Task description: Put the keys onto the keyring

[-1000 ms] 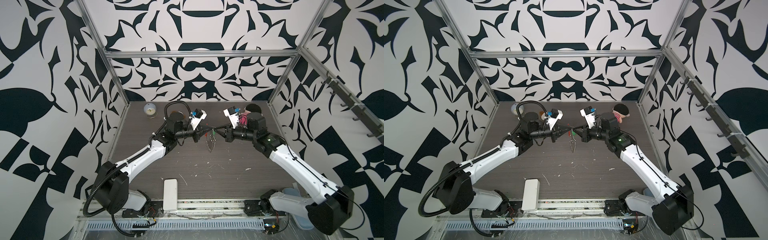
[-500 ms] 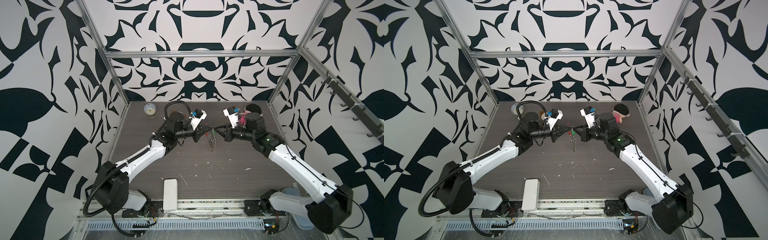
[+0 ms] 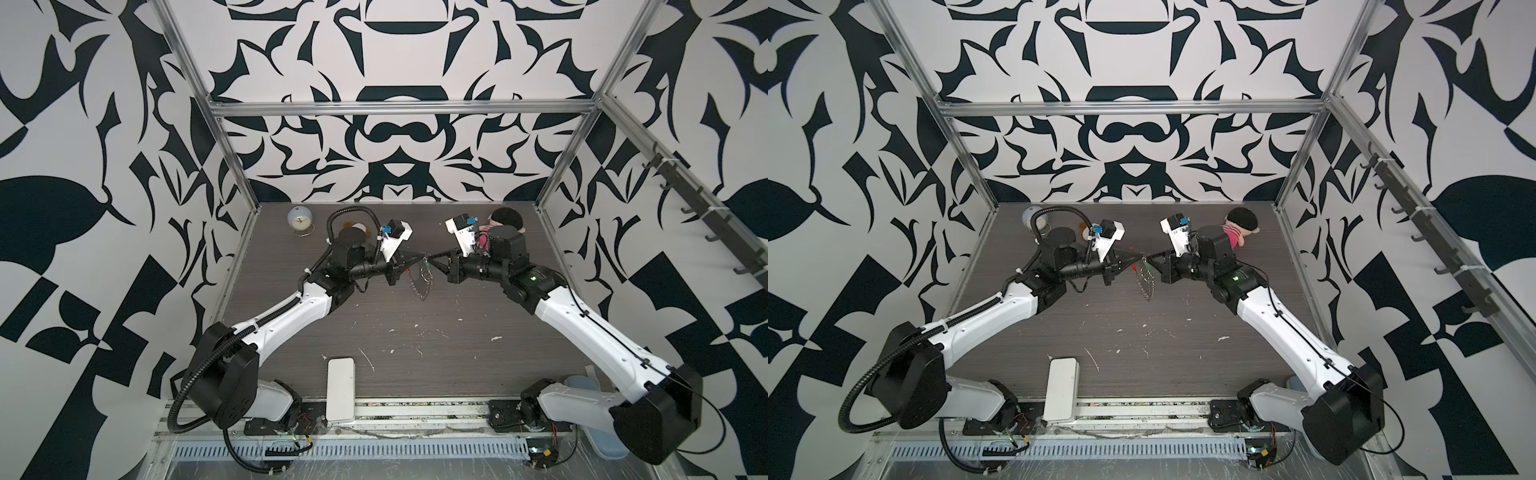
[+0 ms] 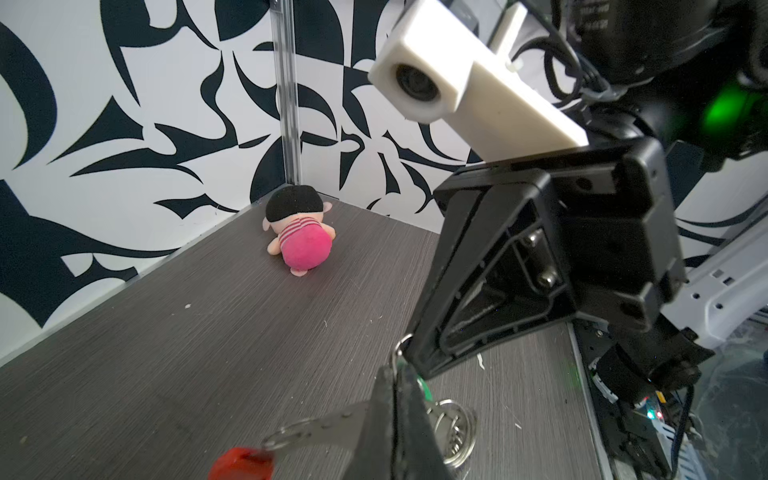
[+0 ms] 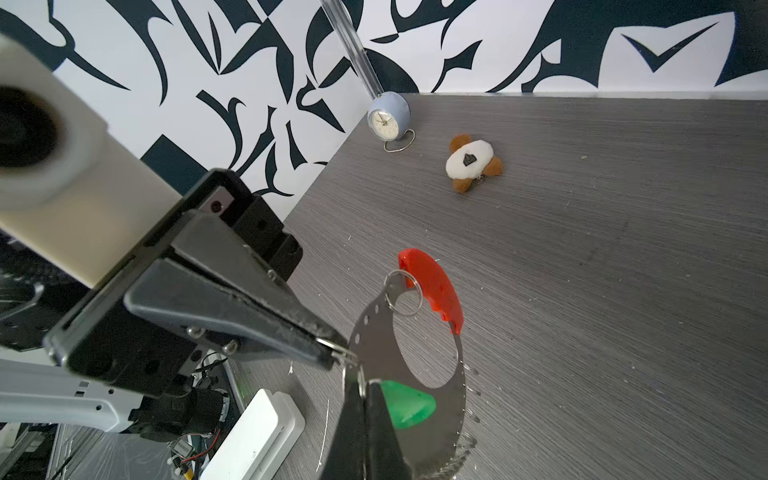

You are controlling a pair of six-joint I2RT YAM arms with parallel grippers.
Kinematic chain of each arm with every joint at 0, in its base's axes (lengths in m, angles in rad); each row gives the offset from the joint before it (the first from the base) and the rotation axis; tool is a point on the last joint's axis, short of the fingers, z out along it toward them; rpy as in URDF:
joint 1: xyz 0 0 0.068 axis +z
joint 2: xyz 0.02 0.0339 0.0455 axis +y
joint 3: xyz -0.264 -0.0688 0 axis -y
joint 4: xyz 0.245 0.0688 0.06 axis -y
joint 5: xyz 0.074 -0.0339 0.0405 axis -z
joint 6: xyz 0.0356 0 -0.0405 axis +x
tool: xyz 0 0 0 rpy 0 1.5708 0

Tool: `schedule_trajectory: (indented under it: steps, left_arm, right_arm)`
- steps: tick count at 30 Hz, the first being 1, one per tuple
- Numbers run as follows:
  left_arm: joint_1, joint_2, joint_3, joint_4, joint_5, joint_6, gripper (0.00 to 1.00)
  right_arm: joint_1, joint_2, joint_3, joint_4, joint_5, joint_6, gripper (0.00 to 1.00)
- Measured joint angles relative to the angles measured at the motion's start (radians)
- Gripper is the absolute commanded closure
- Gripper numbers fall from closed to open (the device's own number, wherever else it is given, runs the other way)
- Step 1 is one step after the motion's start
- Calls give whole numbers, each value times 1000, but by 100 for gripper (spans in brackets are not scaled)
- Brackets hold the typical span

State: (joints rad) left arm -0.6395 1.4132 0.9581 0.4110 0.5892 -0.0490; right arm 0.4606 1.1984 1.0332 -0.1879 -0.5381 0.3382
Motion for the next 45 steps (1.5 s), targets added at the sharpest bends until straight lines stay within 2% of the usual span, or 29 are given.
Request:
schedule_trajectory:
  steps: [7,13,17,21,34,45]
  left_arm:
    - [11,13,-56,176,6,-123,100]
    - [13,102,-80,389,12,-262,100]
    - [16,150,-85,517,18,-347,100]
    - [25,152,-87,624,24,-393,100]
    - [40,120,-87,669,55,-430,100]
    - [45,151,-75,685,77,-519,100]
  right_arm:
    - [-2,0,-26,69,-22,48,100]
    - [-14,0,-61,136,-33,116,100]
    - [-21,0,-68,167,-29,142,87]
    - [-15,-16,-68,101,-10,129,73]
    - [-13,-137,-53,-57,158,32,70]
    - [-13,-103,14,34,118,15,71]
